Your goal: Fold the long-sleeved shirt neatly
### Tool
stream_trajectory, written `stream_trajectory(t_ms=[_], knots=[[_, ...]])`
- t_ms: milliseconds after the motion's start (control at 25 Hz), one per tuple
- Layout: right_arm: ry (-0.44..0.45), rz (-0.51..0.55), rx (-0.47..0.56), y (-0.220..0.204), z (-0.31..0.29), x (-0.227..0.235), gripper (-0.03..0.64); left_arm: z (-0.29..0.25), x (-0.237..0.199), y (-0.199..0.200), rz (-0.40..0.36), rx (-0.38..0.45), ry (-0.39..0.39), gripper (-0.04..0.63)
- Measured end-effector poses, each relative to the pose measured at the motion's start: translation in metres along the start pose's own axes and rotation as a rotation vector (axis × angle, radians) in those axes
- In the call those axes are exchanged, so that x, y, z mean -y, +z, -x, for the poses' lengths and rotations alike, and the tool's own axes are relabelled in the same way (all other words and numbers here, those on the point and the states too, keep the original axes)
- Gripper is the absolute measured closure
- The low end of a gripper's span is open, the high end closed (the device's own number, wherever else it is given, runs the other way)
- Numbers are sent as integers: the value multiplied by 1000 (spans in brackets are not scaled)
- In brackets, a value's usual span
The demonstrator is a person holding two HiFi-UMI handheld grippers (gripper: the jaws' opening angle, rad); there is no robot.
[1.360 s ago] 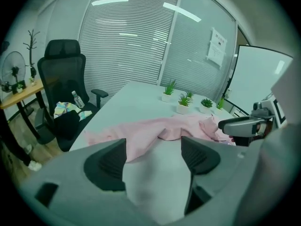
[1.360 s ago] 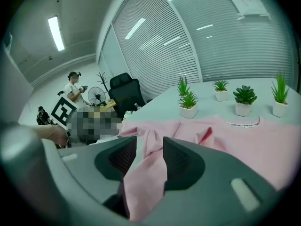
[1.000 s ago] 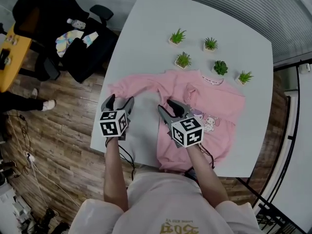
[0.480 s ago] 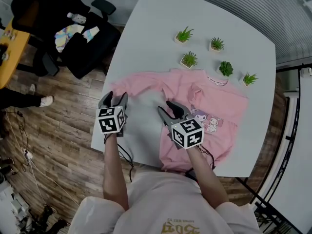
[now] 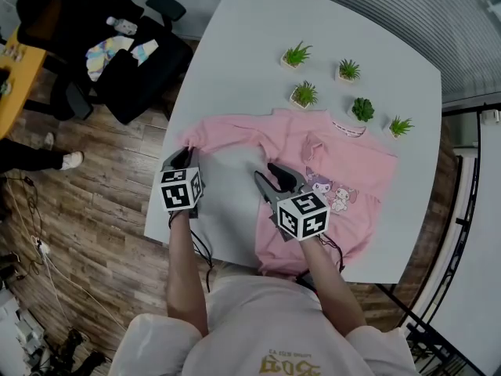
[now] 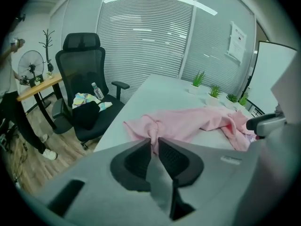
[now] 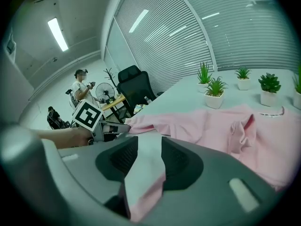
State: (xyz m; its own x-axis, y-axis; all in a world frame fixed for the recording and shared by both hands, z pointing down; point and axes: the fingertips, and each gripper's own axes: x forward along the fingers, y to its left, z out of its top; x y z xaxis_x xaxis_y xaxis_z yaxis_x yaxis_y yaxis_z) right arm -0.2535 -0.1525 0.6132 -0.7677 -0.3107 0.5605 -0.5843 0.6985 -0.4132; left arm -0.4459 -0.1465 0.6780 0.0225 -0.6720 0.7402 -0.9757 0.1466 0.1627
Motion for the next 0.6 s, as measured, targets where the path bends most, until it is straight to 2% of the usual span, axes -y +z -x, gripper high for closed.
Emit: stream_trajectory(t_ms=[280,600], knots=[[-15,-6,14,3,9,2,454,5,-1,5,-5,11,12,548],[-38,-25,52,9,26,11,454,22,5,22,-12,61,25,549]])
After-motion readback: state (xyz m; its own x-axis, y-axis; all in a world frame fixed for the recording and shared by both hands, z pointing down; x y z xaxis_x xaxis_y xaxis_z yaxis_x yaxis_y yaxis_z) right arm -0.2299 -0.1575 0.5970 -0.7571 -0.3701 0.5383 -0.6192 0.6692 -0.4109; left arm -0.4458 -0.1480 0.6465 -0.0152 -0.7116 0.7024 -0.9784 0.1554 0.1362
